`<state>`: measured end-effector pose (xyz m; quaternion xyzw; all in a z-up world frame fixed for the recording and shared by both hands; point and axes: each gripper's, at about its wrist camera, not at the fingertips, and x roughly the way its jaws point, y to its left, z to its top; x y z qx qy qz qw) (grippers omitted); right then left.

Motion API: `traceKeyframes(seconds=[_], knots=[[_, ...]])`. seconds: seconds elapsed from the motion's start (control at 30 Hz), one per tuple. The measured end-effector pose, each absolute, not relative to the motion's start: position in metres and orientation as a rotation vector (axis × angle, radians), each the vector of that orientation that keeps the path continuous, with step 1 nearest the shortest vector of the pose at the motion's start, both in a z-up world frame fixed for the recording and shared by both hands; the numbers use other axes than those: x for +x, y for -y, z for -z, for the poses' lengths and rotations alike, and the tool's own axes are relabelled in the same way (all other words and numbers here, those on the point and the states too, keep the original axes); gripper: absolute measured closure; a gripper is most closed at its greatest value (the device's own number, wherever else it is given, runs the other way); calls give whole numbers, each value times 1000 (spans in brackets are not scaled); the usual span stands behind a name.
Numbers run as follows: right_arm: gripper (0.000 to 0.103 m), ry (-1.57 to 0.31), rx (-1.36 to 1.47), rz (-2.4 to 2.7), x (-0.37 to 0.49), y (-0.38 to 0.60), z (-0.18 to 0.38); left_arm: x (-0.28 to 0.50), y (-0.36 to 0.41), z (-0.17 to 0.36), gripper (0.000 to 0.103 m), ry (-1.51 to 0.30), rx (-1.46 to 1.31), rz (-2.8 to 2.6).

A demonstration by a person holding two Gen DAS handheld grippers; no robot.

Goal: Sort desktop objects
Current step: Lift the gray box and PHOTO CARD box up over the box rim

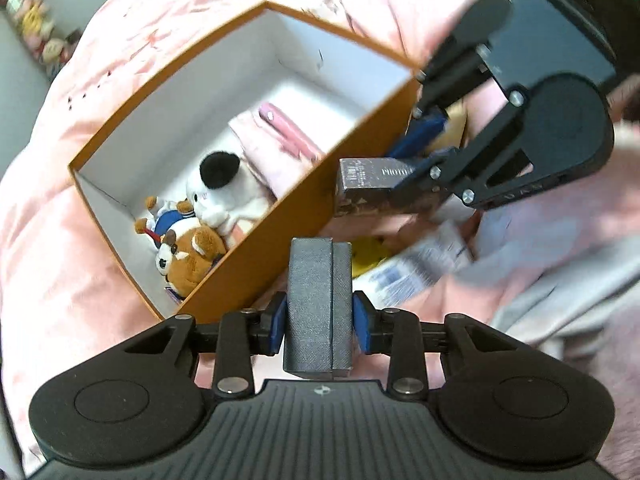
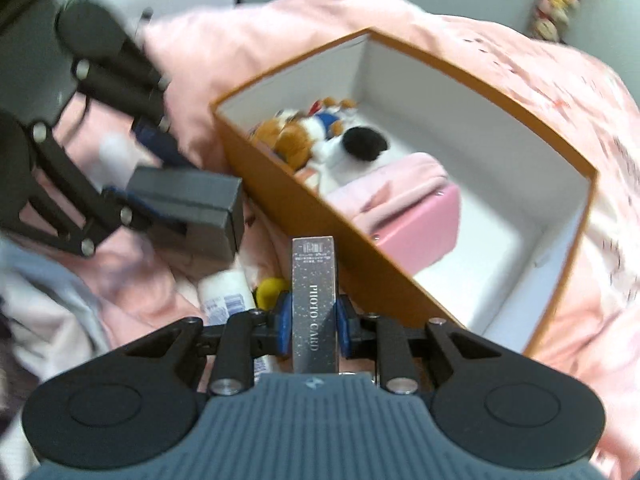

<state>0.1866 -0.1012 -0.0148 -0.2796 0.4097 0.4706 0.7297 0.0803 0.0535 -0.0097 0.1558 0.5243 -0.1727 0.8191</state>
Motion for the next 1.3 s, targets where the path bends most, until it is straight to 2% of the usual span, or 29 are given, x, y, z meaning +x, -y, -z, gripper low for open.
traceKeyframes(seconds=[0.27, 0.53, 0.77, 0.97, 1.17, 1.3], knots=[[79, -955, -292, -999, 191, 148, -16, 84, -64, -45, 64, -1026, 71, 362], [79, -822, -102, -841, 220, 184, -69, 120, -59, -83, 64, -871, -92, 364], [79, -789, -21, -714, 250, 184, -60, 174, -66, -51, 64, -888, -321, 270], [79, -768, -27, -629, 260, 178, -45, 196, -60, -17, 64, -961, -414, 212], [79, -785, -5, -604, 267, 178, -31, 206, -55, 11, 64, -1007, -449, 152], [79, -797, -10, -597, 269, 179, -27, 206, -42, 22, 64, -1022, -373, 108]])
